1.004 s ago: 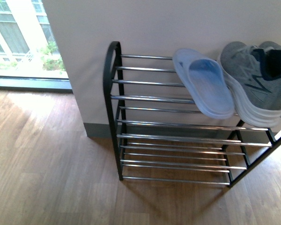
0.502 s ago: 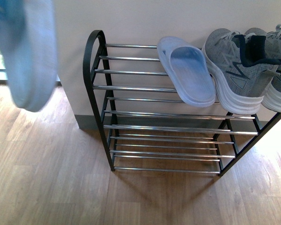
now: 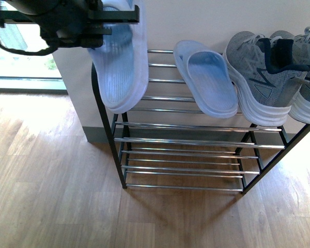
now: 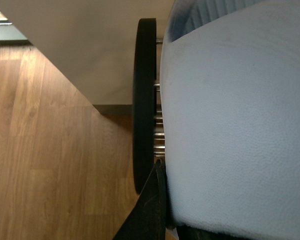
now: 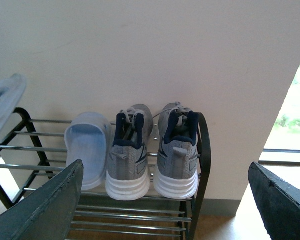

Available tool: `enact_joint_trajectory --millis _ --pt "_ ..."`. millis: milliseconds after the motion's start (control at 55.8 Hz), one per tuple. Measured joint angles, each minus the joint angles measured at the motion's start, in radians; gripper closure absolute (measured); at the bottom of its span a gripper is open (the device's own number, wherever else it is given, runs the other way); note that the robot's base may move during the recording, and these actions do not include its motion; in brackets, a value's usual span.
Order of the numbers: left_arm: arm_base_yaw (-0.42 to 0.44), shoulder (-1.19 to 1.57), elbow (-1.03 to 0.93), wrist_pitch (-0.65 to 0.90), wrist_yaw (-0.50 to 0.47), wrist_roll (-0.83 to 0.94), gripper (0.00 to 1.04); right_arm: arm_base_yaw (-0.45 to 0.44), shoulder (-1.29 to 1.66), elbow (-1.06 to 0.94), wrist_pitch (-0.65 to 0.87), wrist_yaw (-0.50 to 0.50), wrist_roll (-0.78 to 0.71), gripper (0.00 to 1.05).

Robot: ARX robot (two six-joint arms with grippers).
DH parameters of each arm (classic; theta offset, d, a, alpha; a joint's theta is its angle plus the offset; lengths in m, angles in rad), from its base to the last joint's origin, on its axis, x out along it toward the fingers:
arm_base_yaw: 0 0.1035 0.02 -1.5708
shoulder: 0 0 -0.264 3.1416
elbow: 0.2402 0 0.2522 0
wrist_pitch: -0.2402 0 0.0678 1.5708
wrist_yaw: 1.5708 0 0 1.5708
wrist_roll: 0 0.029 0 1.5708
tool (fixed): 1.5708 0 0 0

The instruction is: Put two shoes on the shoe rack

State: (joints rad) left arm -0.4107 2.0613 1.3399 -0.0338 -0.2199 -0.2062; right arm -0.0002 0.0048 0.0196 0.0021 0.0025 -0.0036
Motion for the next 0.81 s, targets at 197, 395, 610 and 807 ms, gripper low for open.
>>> enact_joint_trajectory --millis 197,395,610,807 --pt "-0.020 0.151 0.176 -0.052 -0.034 0.056 1.03 0.000 0.000 0.000 0.000 0.000 0.000 0.09" --pt "-0.029 0.270 0.317 -0.092 -0.053 0.089 1.03 0.000 0.000 0.000 0.000 0.000 0.000 0.09" --pt "-0.032 0.340 0.398 -0.111 -0.095 0.120 0.84 0.000 0.000 0.000 0.000 0.000 0.000 0.09" --pt "-0.032 0.339 0.404 -0.109 -0.057 0.133 0.56 0.000 0.000 0.000 0.000 0.000 0.000 0.09"
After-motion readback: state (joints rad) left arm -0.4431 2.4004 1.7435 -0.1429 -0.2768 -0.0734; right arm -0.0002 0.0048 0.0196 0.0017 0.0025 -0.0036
